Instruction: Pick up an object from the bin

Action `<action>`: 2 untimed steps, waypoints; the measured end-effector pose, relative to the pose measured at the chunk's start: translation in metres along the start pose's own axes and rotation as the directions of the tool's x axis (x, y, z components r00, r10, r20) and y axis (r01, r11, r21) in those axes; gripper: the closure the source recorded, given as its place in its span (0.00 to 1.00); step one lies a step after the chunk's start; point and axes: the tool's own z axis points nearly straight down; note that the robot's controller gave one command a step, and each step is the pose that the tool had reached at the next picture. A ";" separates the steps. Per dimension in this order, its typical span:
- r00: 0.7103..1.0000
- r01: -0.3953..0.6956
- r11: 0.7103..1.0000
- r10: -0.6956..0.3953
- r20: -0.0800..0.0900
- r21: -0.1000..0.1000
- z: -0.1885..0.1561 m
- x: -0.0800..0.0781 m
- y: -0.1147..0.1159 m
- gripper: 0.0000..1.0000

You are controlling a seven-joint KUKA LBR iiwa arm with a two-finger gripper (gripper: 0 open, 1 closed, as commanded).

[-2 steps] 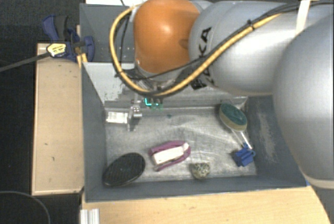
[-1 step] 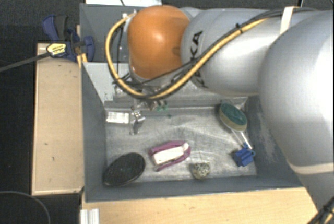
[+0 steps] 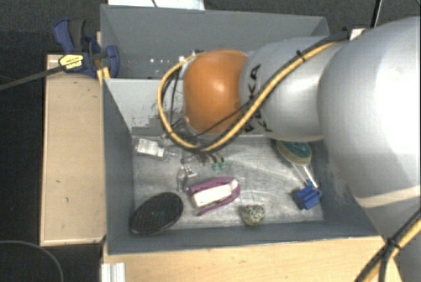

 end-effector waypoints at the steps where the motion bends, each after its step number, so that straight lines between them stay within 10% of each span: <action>1: 0.962 0.272 0.962 -0.271 -0.019 0.000 -0.021 0.057 -0.012 0.00; 2: 0.940 0.341 0.940 -0.340 -0.021 -0.001 0.000 0.082 -0.063 0.00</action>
Offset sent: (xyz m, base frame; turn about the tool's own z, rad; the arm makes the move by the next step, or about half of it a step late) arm -0.0519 -0.0261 0.0187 -0.2758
